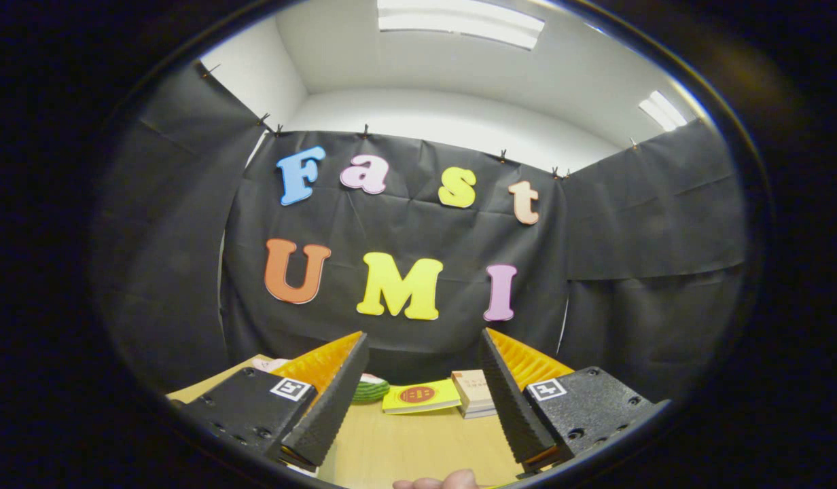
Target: Open the storage box then place both shoes into the box .Put the left shoe in first, then the right shoe, with the right side of both shoes facing outward in a uniform manner.
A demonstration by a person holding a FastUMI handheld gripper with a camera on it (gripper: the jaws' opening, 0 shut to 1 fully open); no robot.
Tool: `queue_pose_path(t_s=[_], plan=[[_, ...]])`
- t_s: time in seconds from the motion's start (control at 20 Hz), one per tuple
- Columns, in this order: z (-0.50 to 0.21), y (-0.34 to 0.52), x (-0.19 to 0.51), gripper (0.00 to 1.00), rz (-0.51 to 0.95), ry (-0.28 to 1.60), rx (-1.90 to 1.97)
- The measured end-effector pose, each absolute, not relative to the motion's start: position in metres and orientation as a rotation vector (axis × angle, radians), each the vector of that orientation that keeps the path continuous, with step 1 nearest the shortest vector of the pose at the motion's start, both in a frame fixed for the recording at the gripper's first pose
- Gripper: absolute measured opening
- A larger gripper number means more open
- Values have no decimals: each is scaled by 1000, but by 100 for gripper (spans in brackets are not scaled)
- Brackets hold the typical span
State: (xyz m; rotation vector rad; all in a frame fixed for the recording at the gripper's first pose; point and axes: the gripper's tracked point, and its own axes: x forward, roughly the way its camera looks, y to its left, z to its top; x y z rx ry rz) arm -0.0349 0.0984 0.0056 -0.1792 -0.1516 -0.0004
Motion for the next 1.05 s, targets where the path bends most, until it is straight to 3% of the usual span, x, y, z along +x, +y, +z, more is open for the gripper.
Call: queue_pose_path(t_s=[1.05], plan=[[-11,105,-23,100,35,-67,-83]])
